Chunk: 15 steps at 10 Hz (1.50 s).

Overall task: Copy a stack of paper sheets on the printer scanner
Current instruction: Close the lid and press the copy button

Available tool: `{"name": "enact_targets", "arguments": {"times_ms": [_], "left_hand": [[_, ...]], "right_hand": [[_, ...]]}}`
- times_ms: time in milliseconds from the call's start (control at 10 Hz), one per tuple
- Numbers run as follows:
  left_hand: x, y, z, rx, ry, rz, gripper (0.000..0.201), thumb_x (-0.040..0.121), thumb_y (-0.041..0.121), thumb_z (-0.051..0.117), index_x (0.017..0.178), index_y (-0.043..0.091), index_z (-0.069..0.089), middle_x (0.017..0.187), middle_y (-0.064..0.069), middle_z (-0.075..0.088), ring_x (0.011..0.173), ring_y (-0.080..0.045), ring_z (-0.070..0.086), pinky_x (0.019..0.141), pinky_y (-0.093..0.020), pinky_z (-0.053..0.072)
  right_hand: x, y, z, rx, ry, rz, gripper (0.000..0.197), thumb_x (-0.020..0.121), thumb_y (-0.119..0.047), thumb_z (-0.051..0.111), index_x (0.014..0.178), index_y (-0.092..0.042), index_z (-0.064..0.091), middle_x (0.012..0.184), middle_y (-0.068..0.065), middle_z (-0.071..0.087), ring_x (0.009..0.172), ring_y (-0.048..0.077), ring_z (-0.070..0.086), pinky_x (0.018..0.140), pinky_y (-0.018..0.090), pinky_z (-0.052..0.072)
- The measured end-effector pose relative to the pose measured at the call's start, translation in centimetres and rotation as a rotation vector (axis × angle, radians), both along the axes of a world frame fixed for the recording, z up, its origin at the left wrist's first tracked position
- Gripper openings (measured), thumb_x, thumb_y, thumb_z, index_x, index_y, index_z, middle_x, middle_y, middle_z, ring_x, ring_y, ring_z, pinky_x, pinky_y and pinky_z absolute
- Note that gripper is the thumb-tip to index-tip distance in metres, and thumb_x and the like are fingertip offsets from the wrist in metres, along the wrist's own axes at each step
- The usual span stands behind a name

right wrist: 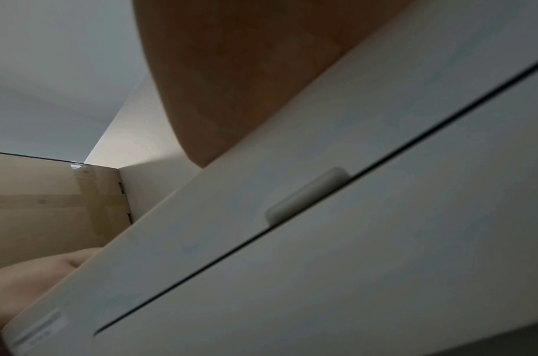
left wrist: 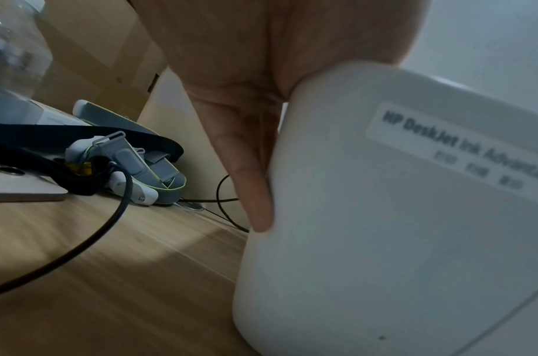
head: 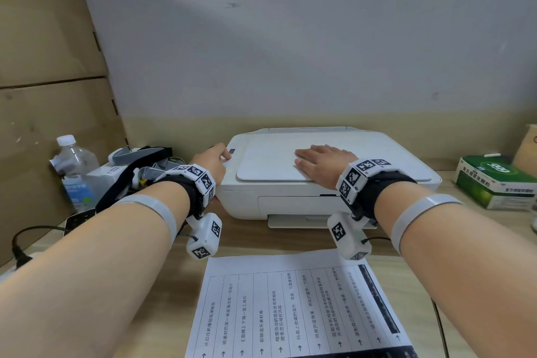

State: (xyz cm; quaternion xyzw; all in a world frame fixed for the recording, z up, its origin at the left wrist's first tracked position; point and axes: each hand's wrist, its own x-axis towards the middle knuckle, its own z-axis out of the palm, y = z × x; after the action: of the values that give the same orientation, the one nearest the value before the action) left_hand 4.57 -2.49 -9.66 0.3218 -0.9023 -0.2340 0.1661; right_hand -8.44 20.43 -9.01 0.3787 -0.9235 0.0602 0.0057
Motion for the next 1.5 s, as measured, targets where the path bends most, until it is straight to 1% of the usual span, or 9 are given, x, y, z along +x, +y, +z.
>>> {"name": "enact_targets", "arguments": {"times_ms": [300,500,600,700,800,900,1000,1300,1500], "left_hand": [[0.05,0.00,-0.05,-0.018,0.003,0.000,0.044,0.090,0.000,0.030,0.112,0.026,0.057,0.106,-0.006,0.052,0.087,-0.038,0.062,0.078,-0.046,0.059],[-0.21,-0.28,0.00,-0.068,-0.012,-0.005,0.045,0.091,-0.003,0.033,0.115,0.025,0.060,0.114,-0.006,0.057,0.083,-0.031,0.058,0.070,-0.032,0.051],[-0.17,-0.20,0.18,-0.031,-0.023,-0.019,0.046,0.091,-0.003,0.034,0.118,0.026,0.058,0.118,-0.008,0.055,0.090,-0.037,0.062,0.078,-0.045,0.058],[-0.08,-0.03,0.19,-0.045,-0.065,-0.037,0.049,0.094,0.001,0.032,0.131,0.029,0.048,0.120,-0.014,0.055,0.089,-0.039,0.063,0.076,-0.050,0.059],[-0.07,0.07,0.35,-0.069,-0.079,-0.056,0.048,0.096,0.005,0.031,0.137,0.026,0.043,0.120,-0.018,0.057,0.092,-0.039,0.062,0.080,-0.048,0.057],[-0.18,0.10,0.55,-0.113,-0.129,-0.065,0.035,0.094,0.003,0.032,0.117,0.012,0.057,0.113,-0.017,0.064,0.087,-0.033,0.059,0.074,-0.037,0.051],[-0.15,-0.05,0.48,-0.099,-0.149,-0.048,0.038,0.091,0.002,0.033,0.119,0.010,0.058,0.110,-0.017,0.063,0.094,-0.036,0.063,0.078,-0.040,0.054],[-0.27,-0.19,0.47,-0.100,-0.171,-0.058,0.039,0.095,0.003,0.033,0.125,0.012,0.055,0.114,-0.016,0.061,0.098,-0.037,0.062,0.084,-0.045,0.057],[-0.34,-0.37,0.39,-0.120,-0.178,-0.058,0.035,0.094,0.004,0.034,0.118,0.012,0.057,0.110,-0.015,0.061,0.095,-0.035,0.062,0.084,-0.046,0.057]], "right_hand": [[-0.23,-0.11,-0.08,0.014,0.003,-0.003,0.058,0.098,-0.062,0.013,0.151,-0.041,0.020,0.162,-0.005,0.017,0.150,0.022,0.013,0.120,0.051,0.012],[-0.26,-0.03,-0.14,0.012,0.007,0.002,0.058,0.098,-0.061,0.013,0.151,-0.041,0.020,0.162,-0.004,0.018,0.150,0.023,0.014,0.119,0.051,0.013],[-0.24,-0.05,-0.17,0.008,0.007,0.003,0.057,0.098,-0.061,0.013,0.151,-0.040,0.021,0.162,-0.004,0.019,0.150,0.023,0.014,0.119,0.051,0.013],[-0.27,-0.05,-0.15,0.009,0.005,0.003,0.058,0.098,-0.061,0.013,0.151,-0.040,0.020,0.162,-0.004,0.018,0.150,0.023,0.014,0.120,0.051,0.013],[-0.22,-0.01,-0.07,0.010,0.005,0.006,0.057,0.098,-0.061,0.013,0.151,-0.040,0.021,0.162,-0.003,0.019,0.150,0.023,0.014,0.119,0.052,0.013],[-0.11,0.04,-0.06,0.006,0.009,0.009,0.056,0.099,-0.060,0.015,0.150,-0.039,0.023,0.161,-0.003,0.021,0.149,0.024,0.016,0.119,0.052,0.014],[-0.07,0.05,-0.06,0.000,0.010,0.007,0.056,0.099,-0.059,0.015,0.150,-0.039,0.024,0.161,-0.003,0.023,0.148,0.024,0.019,0.119,0.052,0.014],[-0.17,0.06,-0.11,0.001,0.010,0.007,0.057,0.098,-0.061,0.014,0.151,-0.040,0.021,0.162,-0.004,0.020,0.149,0.022,0.017,0.119,0.051,0.014],[-0.15,0.02,-0.11,0.001,0.016,0.010,0.058,0.098,-0.060,0.014,0.151,-0.039,0.022,0.161,-0.004,0.021,0.148,0.022,0.018,0.119,0.052,0.015]]}}
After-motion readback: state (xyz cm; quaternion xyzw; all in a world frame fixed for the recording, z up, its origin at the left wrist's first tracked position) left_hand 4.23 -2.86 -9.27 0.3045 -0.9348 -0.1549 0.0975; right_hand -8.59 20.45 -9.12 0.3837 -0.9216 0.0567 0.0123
